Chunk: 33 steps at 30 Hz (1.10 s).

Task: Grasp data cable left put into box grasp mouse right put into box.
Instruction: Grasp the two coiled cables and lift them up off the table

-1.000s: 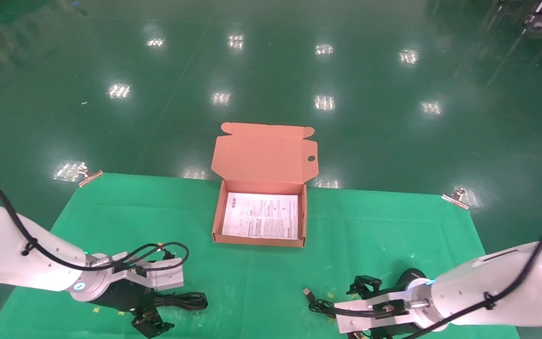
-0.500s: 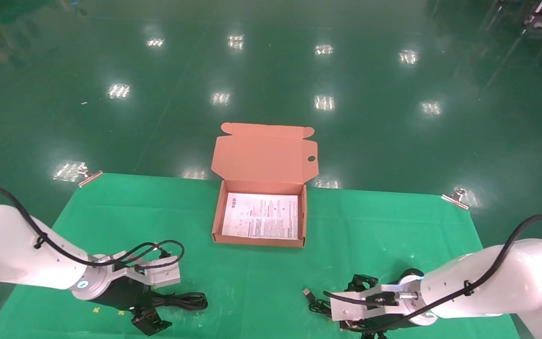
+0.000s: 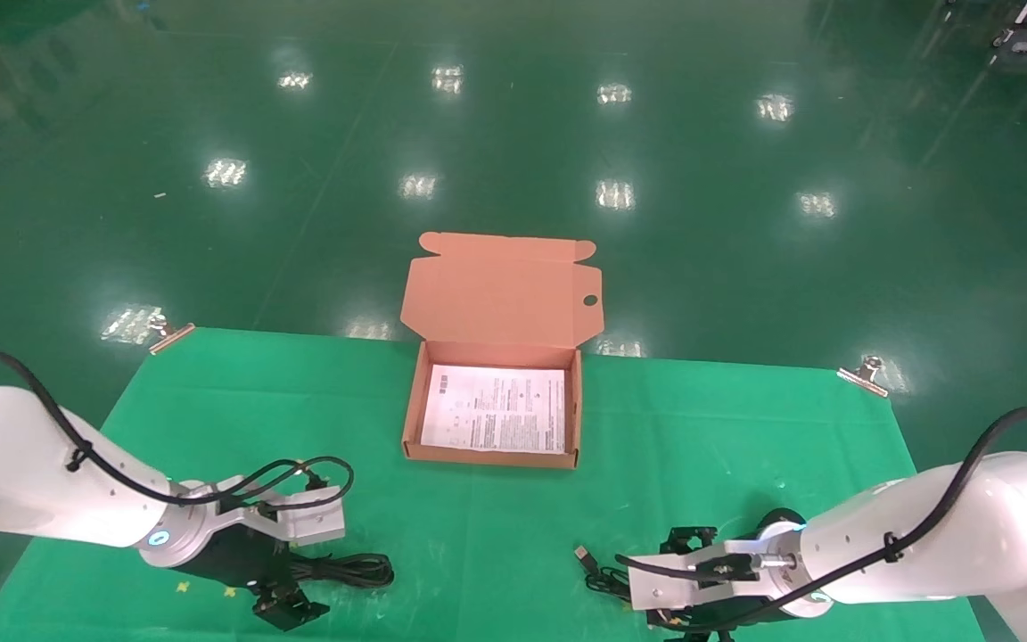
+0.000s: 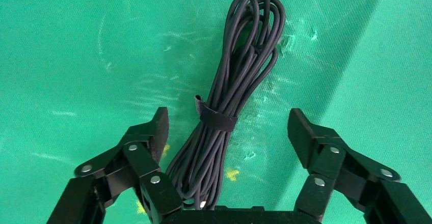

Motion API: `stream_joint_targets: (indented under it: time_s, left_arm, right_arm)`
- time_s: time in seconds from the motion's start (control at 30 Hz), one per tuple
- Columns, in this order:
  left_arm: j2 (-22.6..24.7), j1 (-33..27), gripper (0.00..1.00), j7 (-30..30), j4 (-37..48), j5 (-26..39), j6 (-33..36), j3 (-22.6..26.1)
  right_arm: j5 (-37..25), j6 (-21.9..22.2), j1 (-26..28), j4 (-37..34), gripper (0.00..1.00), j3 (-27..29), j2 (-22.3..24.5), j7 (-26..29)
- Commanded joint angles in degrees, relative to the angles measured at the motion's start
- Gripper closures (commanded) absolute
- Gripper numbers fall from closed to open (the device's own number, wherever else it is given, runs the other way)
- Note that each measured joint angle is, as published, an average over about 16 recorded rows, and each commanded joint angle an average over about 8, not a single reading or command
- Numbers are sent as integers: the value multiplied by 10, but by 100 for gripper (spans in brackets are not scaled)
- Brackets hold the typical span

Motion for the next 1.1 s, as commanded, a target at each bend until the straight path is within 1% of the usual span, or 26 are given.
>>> stream_joint_targets:
  time_s: [0.03,1.1]
  left_arm:
    - [0,0,100,0,-2,0,1,0]
    - [-2,2,100,-1,-10,2,3,2]
  right_arm:
    - [0,-1,0,1,100,0,0,0]
    - [-1,-2,0,5,100,-1,2,-1]
